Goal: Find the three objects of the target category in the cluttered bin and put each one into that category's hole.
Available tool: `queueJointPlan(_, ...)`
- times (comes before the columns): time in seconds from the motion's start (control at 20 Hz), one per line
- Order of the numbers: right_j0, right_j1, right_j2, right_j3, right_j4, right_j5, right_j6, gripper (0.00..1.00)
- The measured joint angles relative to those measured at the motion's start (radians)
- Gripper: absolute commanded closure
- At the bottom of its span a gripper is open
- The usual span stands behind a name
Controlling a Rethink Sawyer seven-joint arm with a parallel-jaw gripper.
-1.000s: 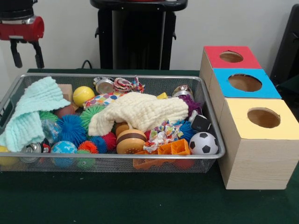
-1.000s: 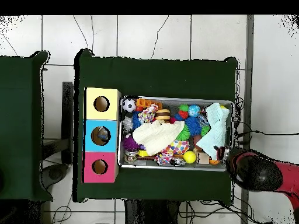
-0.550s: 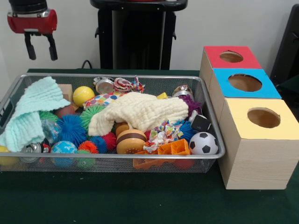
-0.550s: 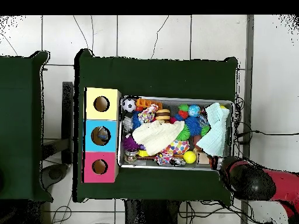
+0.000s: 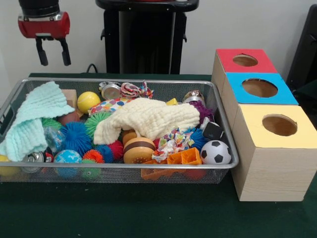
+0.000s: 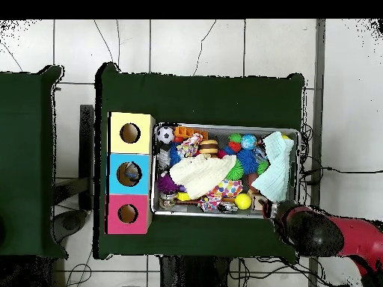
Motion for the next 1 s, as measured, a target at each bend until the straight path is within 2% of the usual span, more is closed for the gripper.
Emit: queueJointPlan(1.0, 0.046, 0.077, 0.0, -0.001, -0.016, 0.0, 0.0, 0.0)
